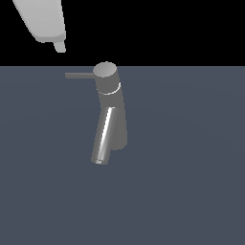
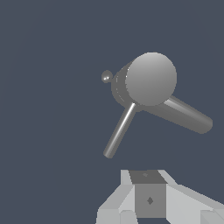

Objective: Turn on the faucet by rotating a designated handle.

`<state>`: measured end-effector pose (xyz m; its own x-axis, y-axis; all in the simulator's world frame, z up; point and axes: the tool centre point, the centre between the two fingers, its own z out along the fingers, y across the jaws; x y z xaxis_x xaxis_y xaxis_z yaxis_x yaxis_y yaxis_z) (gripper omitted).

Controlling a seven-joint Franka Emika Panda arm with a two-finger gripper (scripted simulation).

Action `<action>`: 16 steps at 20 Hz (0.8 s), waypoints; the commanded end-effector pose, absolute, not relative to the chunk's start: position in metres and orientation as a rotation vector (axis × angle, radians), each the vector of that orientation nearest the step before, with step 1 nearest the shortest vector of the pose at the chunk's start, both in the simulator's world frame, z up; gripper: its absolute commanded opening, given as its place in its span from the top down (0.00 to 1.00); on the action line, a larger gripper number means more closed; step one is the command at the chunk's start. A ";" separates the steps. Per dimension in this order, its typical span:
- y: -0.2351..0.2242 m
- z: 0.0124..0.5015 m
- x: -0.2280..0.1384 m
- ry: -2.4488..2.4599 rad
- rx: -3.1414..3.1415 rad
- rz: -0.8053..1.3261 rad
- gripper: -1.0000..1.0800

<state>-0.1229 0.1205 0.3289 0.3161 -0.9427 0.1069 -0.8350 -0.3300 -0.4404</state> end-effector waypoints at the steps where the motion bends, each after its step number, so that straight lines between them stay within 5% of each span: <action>1: 0.123 0.324 -0.113 1.656 -2.222 -0.515 1.00; 16: 0.124 0.301 -0.061 1.907 -1.919 -0.581 1.00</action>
